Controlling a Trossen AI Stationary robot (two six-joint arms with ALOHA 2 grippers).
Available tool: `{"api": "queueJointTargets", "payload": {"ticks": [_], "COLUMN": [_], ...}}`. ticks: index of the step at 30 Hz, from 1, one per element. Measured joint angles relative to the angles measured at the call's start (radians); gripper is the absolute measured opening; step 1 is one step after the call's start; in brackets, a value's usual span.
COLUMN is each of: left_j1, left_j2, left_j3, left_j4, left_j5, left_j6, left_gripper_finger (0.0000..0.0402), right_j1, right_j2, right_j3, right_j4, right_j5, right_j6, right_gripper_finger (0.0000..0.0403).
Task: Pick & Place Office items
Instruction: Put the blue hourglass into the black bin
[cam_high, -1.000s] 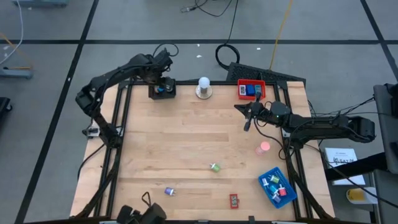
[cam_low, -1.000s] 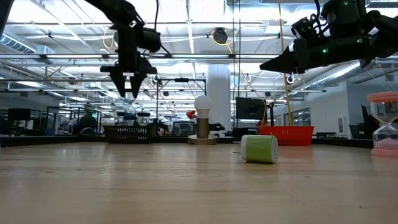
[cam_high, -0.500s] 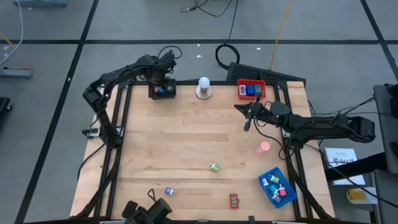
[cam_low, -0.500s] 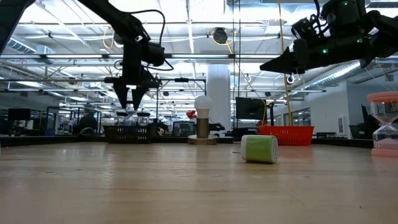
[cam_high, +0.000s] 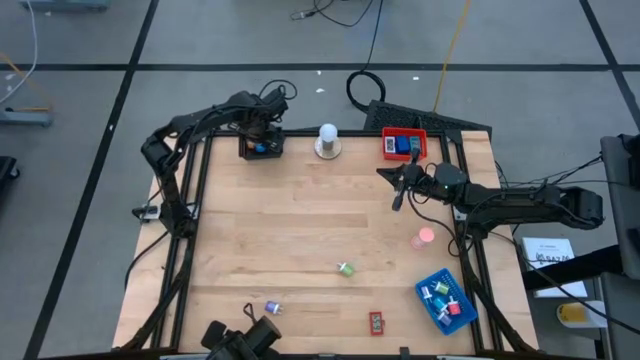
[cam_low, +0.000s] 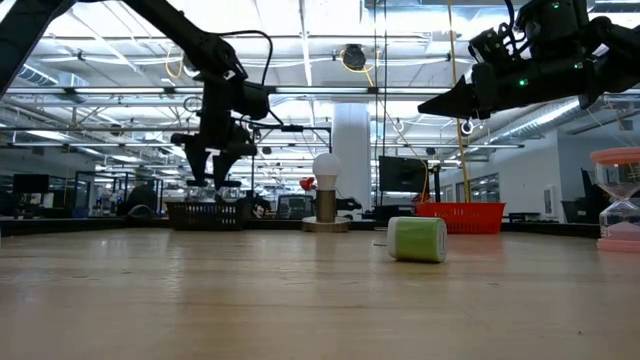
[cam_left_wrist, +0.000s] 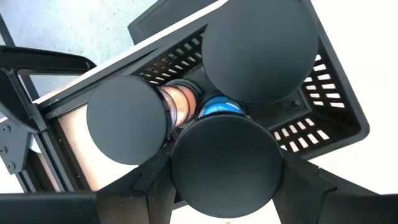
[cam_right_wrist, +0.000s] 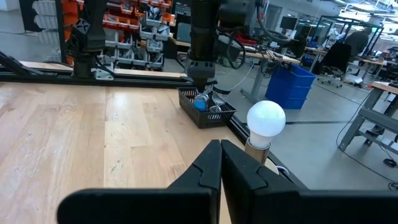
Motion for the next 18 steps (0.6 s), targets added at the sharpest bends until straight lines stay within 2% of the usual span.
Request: {"api": "queueJointTargets", "payload": {"ticks": [10, 18], "left_j1": [-0.003, -0.009], "left_j2": [-0.004, -0.001], "left_j3": [-0.056, -0.065], "left_j4": [0.043, 0.036], "left_j5": [0.007, -0.001], "left_j6": [0.009, 0.026], "left_gripper_finger": [0.0215, 0.0258], "right_j1": [0.0, 0.0], "right_j2": [0.0, 0.0], "right_j3": [0.0, 0.0], "right_j4": [0.0, 0.0], "right_j5": [0.0, 0.0], "right_j6": [0.0, -0.004], "right_gripper_finger": [0.0, 0.0]}}
